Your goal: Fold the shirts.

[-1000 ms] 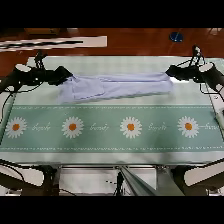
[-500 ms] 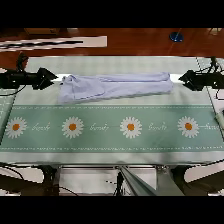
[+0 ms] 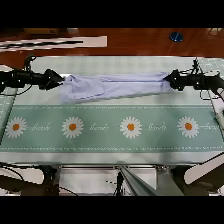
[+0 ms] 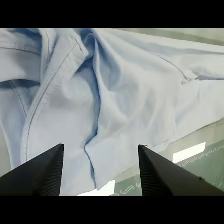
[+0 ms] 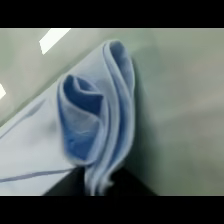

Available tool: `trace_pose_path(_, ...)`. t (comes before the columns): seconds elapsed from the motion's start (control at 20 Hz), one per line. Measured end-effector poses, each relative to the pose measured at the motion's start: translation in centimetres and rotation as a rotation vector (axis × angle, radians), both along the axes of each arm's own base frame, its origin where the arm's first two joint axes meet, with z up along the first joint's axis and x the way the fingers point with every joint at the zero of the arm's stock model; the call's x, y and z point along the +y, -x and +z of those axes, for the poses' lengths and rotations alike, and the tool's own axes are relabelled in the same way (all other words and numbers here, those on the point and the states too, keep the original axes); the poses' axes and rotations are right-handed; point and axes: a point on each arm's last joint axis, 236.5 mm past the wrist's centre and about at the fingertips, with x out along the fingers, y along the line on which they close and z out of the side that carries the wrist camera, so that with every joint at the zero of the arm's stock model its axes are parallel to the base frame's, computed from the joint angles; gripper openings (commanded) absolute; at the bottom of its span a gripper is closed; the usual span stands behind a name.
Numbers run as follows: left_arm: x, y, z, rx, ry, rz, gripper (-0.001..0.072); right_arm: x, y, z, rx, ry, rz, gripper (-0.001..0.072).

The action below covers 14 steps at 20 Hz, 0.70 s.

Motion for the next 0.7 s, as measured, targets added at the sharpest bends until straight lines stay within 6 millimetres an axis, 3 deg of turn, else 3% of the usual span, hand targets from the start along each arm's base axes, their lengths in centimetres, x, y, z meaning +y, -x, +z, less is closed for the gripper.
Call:
trace_pose_path(0.05, -0.1, 0.0, 0.0, -0.001, 0.0, -0.005, 0.0207, 0.5, -0.2, 0.0, -0.007, 0.009, 0.011, 0.0026)
trace_pose_path(0.15, -0.5, 0.3, 0.1, 0.004, 0.005, -0.019, 0.0086, 0.7, -0.6, 0.6, -0.033, 0.028, 0.022, 0.0026)
trace_pose_path(0.3, -1.0, 0.8, 0.6, 0.009, 0.015, -0.044, 0.0047, 0.2, -0.9, 4.2, -0.1, 0.053, 0.034, 0.0025)
trace_pose_path(0.45, -2.1, 1.4, 1.5, 0.005, 0.028, -0.077, 0.0028, -1.0, 0.2, 8.6, -0.154, 0.107, 0.078, 0.0025)
trace_pose_path(0.55, -3.4, 1.9, 2.3, 0.002, 0.048, -0.11, 0.0028, -2.2, 1.6, 11.2, -0.167, 0.163, 0.1, 0.0025)
trace_pose_path(0.7, -7.1, 2.5, 4.0, -0.008, 0.113, -0.169, 0.0028, -4.0, 4.3, 14.7, -0.162, 0.252, 0.128, 0.0025)
